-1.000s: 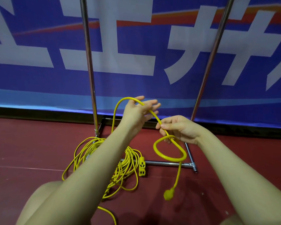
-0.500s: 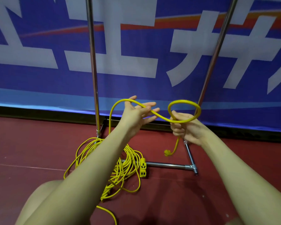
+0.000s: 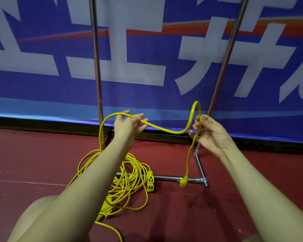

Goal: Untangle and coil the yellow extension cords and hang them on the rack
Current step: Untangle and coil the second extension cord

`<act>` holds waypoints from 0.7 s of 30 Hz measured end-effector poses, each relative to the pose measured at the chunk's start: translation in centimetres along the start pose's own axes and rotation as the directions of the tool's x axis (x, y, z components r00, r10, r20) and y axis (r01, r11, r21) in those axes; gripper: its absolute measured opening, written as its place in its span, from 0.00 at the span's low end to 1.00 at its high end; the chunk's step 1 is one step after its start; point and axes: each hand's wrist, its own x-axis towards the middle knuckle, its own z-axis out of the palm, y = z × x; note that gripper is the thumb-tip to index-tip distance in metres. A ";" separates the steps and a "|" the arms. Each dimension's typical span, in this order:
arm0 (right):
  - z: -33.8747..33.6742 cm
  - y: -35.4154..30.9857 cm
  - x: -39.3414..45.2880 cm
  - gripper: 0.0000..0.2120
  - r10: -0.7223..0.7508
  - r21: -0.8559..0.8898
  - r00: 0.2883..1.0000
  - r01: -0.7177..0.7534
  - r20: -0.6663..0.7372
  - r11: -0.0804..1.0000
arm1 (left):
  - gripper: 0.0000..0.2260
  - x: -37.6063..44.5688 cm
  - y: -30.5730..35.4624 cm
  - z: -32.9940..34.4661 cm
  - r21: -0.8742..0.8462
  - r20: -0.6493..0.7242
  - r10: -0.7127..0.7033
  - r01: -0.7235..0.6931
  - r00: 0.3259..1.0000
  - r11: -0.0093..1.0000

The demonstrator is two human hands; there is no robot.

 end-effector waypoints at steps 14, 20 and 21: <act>0.3 -0.4 -1.9 0.30 0.261 -0.337 0.962 -0.220 0.081 0.915 | 0.07 0.1 0.0 0.0 -0.136 -0.179 0.070 -0.095 0.981 0.986; 0.4 0.1 -1.9 0.29 0.339 -0.290 0.935 -0.297 0.107 0.910 | 0.03 0.5 0.7 0.4 -0.227 -0.151 -0.011 -0.024 0.988 0.974; 0.4 0.2 -1.9 0.29 0.330 -0.277 0.939 -0.293 0.097 0.915 | 0.04 0.6 0.8 0.5 -0.240 -0.135 -0.039 0.005 0.990 0.971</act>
